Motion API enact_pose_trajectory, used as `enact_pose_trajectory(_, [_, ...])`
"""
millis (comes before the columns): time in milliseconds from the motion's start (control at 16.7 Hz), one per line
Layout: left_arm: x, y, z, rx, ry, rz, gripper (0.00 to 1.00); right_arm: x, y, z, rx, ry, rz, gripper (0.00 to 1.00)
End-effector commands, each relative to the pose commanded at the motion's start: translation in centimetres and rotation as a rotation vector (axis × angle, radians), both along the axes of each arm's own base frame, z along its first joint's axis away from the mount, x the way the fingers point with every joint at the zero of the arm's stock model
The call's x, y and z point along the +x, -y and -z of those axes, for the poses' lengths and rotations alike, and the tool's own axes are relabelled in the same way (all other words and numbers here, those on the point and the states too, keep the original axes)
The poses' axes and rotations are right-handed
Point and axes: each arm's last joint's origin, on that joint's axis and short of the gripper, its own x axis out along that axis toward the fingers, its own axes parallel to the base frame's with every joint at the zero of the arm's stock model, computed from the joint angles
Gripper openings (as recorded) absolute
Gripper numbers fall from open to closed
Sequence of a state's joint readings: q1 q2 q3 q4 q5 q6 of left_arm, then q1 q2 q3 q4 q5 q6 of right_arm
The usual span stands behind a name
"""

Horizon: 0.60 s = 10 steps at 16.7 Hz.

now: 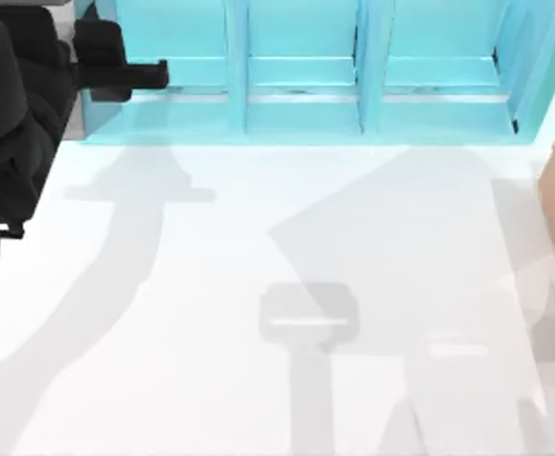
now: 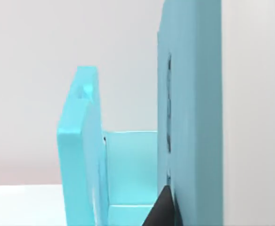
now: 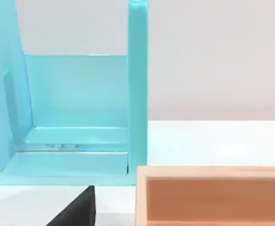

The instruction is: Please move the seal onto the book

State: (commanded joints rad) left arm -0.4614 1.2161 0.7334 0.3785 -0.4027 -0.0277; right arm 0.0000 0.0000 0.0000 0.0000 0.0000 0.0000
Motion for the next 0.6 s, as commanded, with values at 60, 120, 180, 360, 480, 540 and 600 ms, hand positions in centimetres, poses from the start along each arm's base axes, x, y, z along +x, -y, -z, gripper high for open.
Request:
enact_pose_trajectory(60, [0.1,0.3,0.0,-0.018,-0.004,-0.001,0.0,0.0,0.0,0.0,0.0,0.0,0.0,1.0])
enact_pose_trajectory(120, [0.3,0.8,0.1,-0.045,-0.01,-0.004,0.0,0.0,0.0,0.0,0.0,0.0,0.0,1.0])
enact_pose_trajectory(180, [0.4,1.5,0.2,-0.08,-0.02,-0.008,0.0,0.0,0.0,0.0,0.0,0.0,0.0,1.0])
enact_pose_trajectory(360, [1.0,4.1,1.0,-0.229,-0.068,-0.039,0.0,0.0,0.0,0.0,0.0,0.0,0.0,1.0])
enact_pose_trajectory(480, [1.3,6.4,2.0,-0.359,-0.111,-0.077,0.0,0.0,0.0,0.0,0.0,0.0,0.0,1.0])
enact_pose_trajectory(540, [1.4,7.6,2.7,-0.43,-0.133,-0.101,0.0,0.0,0.0,0.0,0.0,0.0,0.0,1.0])
enact_pose_trajectory(600, [1.3,8.9,3.5,-0.502,-0.153,-0.128,0.0,0.0,0.0,0.0,0.0,0.0,0.0,1.0])
